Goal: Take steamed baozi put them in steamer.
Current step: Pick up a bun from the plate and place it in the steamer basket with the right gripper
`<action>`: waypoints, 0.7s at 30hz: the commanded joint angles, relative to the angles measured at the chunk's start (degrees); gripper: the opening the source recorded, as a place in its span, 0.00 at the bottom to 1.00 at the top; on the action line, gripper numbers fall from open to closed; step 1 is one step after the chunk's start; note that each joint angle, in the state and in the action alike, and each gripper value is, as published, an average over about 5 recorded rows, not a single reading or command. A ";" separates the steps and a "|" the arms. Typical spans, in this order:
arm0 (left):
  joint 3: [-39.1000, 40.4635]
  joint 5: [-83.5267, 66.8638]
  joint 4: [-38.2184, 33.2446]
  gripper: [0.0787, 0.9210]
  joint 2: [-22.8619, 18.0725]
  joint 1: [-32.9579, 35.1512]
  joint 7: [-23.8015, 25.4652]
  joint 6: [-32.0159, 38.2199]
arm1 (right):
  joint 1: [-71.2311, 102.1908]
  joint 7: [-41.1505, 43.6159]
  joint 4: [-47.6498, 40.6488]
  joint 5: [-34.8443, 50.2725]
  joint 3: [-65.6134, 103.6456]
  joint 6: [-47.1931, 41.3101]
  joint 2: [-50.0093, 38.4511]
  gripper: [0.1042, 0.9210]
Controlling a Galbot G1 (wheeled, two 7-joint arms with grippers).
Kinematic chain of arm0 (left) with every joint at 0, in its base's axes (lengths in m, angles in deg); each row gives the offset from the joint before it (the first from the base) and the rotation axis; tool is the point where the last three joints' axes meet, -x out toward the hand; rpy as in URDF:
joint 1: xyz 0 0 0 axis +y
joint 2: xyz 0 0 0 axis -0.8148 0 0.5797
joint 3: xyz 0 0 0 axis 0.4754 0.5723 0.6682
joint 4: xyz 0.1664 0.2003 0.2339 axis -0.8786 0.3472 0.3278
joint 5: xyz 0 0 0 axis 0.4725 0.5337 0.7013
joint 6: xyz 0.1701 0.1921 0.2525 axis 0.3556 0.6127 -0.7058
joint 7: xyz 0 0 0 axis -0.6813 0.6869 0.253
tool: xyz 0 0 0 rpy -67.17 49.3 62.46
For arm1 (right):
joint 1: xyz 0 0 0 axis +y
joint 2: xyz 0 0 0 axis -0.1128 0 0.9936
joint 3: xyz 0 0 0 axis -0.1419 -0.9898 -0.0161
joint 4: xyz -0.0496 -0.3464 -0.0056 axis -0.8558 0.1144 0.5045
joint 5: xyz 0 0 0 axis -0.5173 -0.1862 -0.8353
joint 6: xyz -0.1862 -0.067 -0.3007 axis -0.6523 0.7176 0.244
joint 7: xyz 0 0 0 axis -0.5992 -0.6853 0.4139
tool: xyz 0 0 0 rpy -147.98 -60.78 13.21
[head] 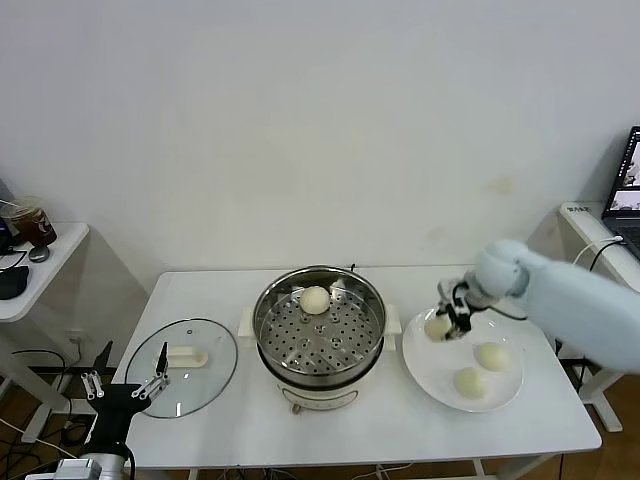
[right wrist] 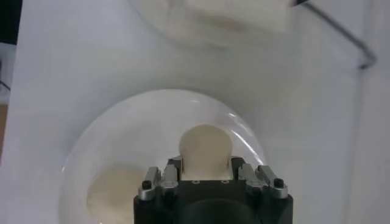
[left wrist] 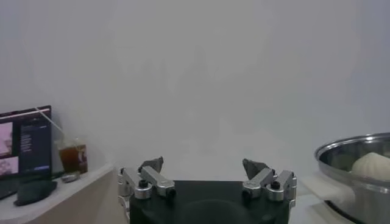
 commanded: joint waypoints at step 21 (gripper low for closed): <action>0.21 1.89 -1.30 0.88 0.06 -1.23 -0.41 -0.69 | -17.00 -12.89 -4.40 31.56 -17.45 -20.42 37.12 0.48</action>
